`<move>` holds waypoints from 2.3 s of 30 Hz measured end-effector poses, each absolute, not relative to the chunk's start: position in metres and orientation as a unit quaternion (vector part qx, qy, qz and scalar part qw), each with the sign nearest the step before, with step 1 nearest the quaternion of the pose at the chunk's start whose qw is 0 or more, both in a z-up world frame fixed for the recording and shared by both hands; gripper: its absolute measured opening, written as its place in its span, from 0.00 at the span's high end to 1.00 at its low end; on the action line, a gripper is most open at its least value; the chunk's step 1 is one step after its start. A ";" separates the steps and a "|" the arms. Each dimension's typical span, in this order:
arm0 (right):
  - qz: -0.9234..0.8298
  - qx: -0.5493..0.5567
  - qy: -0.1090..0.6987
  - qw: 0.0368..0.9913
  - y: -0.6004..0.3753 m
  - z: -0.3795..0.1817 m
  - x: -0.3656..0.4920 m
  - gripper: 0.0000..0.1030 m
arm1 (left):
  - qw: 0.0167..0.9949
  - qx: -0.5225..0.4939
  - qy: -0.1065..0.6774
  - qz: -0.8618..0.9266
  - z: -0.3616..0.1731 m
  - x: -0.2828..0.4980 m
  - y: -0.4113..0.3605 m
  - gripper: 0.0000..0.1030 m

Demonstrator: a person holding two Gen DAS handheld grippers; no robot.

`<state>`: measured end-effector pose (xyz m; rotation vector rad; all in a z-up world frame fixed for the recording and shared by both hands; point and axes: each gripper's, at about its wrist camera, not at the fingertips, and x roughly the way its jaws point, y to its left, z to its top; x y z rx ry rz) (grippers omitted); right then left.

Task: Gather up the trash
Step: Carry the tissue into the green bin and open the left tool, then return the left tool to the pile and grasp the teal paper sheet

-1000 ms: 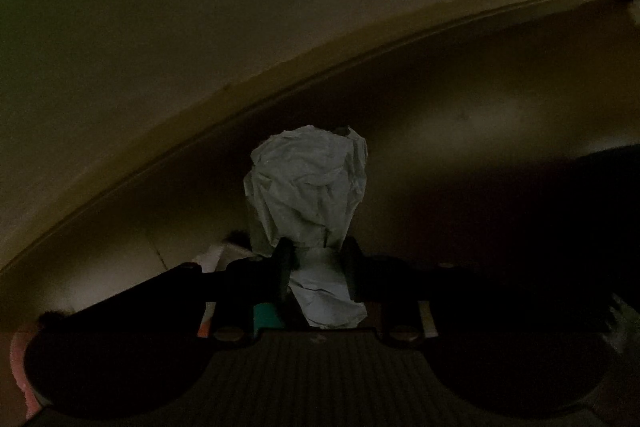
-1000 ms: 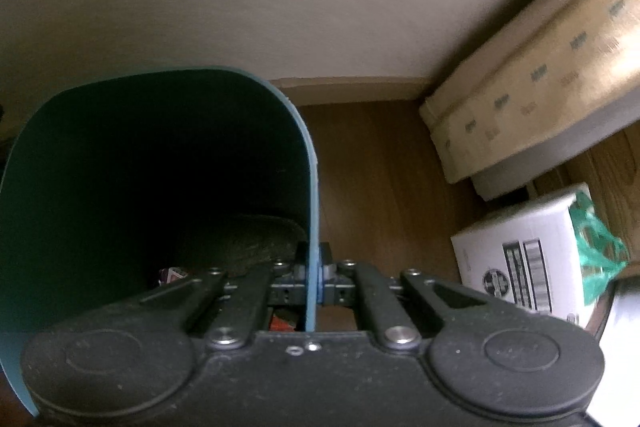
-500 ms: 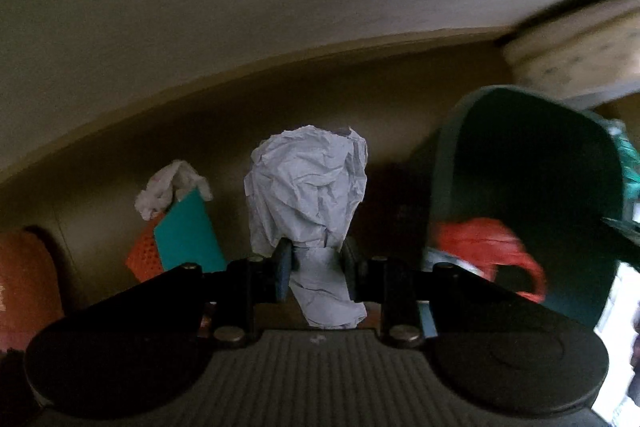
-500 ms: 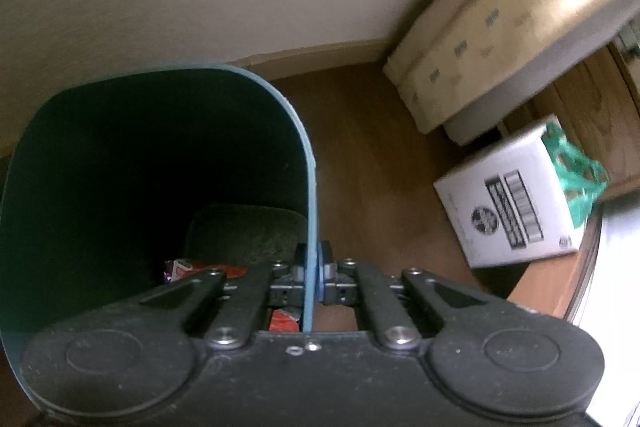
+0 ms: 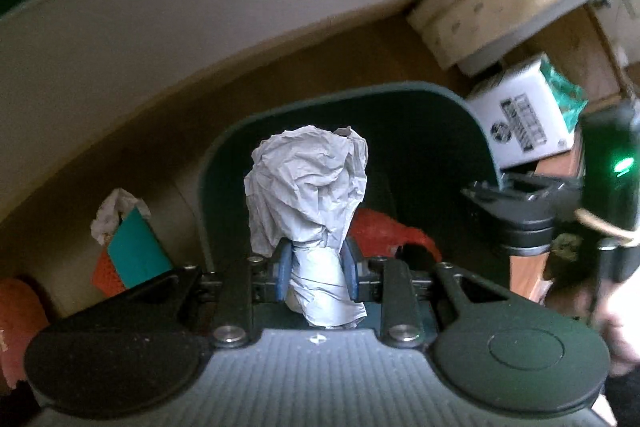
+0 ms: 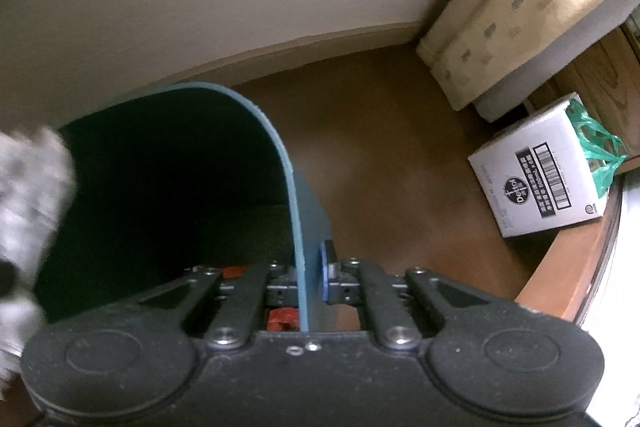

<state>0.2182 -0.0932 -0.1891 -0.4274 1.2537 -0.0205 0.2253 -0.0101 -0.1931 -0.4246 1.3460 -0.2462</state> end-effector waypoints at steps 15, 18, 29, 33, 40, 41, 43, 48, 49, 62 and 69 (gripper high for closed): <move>0.004 -0.134 0.612 0.779 -0.064 -0.184 0.214 0.94 | 0.726 -0.186 0.651 -0.120 -0.228 0.226 -0.012 0.74; 0.000 -0.123 0.614 0.779 -0.066 -0.184 0.215 0.94 | 0.731 -0.182 0.647 -0.121 -0.224 0.223 -0.008 0.68; -0.026 -0.131 0.613 0.778 -0.077 -0.179 0.219 0.93 | 0.768 -0.204 0.592 -0.135 -0.177 0.196 0.040 0.38; -0.038 -0.140 0.612 0.777 -0.094 -0.178 0.228 0.93 | 0.767 -0.199 0.603 -0.094 -0.180 0.179 0.085 0.38; -0.060 -0.159 0.606 0.777 -0.126 -0.173 0.243 0.93 | 0.720 -0.215 0.660 0.003 -0.270 0.166 0.141 0.38; -0.063 -0.162 0.605 0.777 -0.131 -0.172 0.246 0.93 | 0.718 -0.218 0.661 0.006 -0.282 0.166 0.142 0.38; -0.066 -0.170 0.602 0.778 -0.137 -0.171 0.248 0.93 | 0.704 -0.225 0.673 0.021 -0.315 0.173 0.141 0.38; -0.070 -0.180 0.600 0.777 -0.152 -0.170 0.256 0.93 | 0.702 -0.208 0.681 0.012 -0.374 0.187 0.124 0.38; -0.070 -0.180 0.600 0.776 -0.155 -0.169 0.257 0.93 | 0.703 -0.200 0.683 0.008 -0.386 0.192 0.121 0.38; -0.057 -0.179 0.617 0.764 -0.169 -0.176 0.266 0.93 | 0.702 -0.103 0.704 0.025 -0.463 0.229 0.097 0.70; -0.050 -0.184 0.613 0.767 -0.165 -0.179 0.262 0.93 | 0.717 -0.155 0.679 0.019 -0.435 0.223 0.109 0.95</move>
